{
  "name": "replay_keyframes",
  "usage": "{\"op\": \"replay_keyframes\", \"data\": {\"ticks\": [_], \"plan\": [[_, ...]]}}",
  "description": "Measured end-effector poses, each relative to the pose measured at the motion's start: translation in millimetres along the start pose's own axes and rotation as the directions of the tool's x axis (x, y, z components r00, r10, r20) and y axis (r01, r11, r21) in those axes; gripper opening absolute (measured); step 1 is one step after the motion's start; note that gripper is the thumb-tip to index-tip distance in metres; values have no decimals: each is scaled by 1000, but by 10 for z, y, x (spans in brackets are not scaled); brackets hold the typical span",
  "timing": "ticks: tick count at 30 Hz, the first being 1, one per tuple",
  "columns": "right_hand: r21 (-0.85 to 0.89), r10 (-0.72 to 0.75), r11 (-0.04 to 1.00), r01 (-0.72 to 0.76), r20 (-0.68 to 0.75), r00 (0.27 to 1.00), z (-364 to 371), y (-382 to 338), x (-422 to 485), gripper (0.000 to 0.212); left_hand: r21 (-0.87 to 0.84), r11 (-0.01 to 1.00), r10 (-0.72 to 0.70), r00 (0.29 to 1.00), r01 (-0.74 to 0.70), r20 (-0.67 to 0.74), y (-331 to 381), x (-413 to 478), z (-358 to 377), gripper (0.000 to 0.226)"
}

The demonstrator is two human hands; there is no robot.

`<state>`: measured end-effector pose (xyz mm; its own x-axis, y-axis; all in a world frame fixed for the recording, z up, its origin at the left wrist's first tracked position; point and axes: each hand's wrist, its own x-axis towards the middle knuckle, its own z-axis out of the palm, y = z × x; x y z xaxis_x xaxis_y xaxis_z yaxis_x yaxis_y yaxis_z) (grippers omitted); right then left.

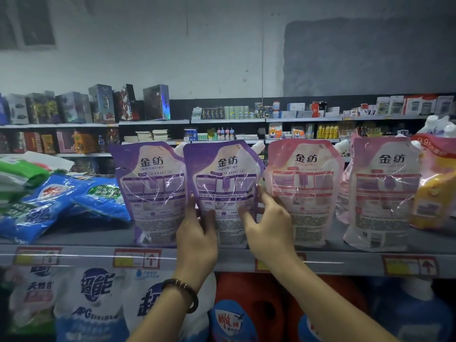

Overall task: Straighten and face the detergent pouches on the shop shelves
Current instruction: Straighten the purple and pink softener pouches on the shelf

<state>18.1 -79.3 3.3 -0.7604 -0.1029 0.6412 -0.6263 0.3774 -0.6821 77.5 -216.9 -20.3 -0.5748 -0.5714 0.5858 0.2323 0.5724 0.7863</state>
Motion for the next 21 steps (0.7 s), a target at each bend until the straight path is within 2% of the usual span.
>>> {"op": "replay_keyframes", "data": {"ticks": [2,7,10,12,16,18,21], "plan": [[7,-6,1000,6,21,1000,-30,-9,-14,49,-5,1000,1,1000,-1,-21,-4,-22,17,47],[76,-14,997,12,26,1000,-143,55,-51,42,41,999,8,994,-4,-106,-6,-100,132,63],[98,-33,994,39,-67,997,-283,107,-77,29,101,995,21,986,-4,-167,108,-207,218,68],[101,-53,992,70,-160,986,-387,150,-77,26,90,991,119,976,-103,-185,223,-300,290,66],[72,-36,996,58,-279,960,-593,254,-50,33,-6,941,335,936,-337,-112,471,-447,479,58],[72,13,997,9,-292,956,-693,304,-37,41,-51,933,355,934,-357,-40,562,-469,596,53],[61,79,996,-65,-271,959,-835,381,-17,53,-84,947,316,945,-309,82,649,-520,764,58]]}}
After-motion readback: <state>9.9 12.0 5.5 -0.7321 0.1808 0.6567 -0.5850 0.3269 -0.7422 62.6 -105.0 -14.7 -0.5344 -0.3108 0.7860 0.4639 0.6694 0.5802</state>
